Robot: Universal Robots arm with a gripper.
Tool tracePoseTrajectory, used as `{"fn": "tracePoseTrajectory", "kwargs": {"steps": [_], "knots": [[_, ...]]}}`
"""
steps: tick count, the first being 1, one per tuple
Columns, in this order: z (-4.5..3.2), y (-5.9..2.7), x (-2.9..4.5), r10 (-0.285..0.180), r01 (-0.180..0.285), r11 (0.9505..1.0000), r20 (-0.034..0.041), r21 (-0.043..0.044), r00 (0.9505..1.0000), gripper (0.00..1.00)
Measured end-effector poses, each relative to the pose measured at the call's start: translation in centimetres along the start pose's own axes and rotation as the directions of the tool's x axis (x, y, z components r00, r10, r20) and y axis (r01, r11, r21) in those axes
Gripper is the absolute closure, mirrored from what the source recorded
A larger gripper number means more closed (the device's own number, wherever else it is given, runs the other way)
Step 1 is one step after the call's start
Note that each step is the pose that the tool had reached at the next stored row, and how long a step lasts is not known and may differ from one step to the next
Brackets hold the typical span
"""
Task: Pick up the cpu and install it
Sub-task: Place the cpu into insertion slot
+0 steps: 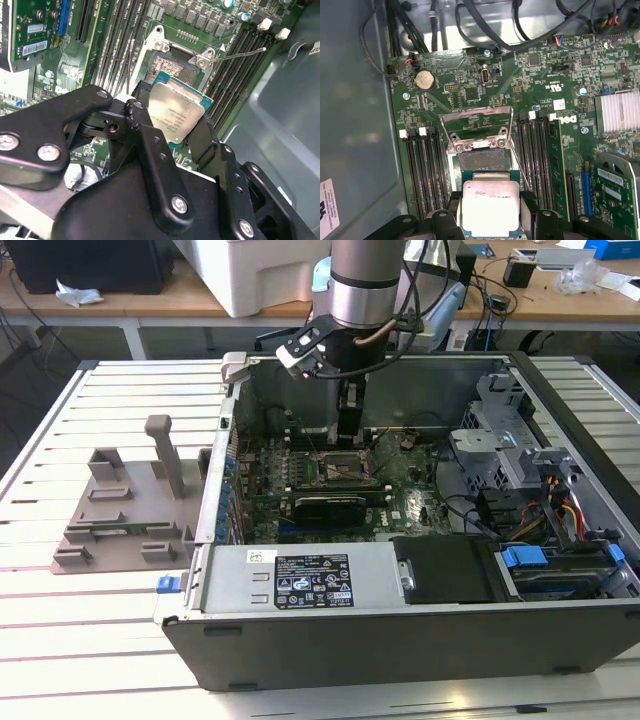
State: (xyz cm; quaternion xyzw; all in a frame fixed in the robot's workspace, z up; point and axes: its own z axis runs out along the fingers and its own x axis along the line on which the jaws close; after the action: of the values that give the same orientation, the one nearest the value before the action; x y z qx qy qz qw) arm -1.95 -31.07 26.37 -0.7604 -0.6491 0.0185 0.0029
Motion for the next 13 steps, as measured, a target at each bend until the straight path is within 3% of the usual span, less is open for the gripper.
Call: {"fn": "tracePoseTrajectory", "kwargs": {"steps": [3, 5, 7, 10, 13], "knots": [[0.00, 0.00, 0.00, 0.013, -0.013, 0.9999, -0.0003, 0.0004, 0.9999, 0.45], [0.00, 0.01, -0.01, -0.035, 0.035, 0.9994, 0.0011, -0.0008, 0.9994, 0.45], [0.02, 0.00, 0.00, -0.101, 0.101, 0.9949, 0.0031, -0.0023, 0.9949, 0.45], [0.04, 0.00, 0.00, -0.195, 0.195, 0.9807, 0.0061, -0.0042, 0.9807, 0.45], [0.04, 0.00, 0.00, -0.205, 0.205, 0.9788, 0.0064, -0.0043, 0.9788, 0.45]]}}
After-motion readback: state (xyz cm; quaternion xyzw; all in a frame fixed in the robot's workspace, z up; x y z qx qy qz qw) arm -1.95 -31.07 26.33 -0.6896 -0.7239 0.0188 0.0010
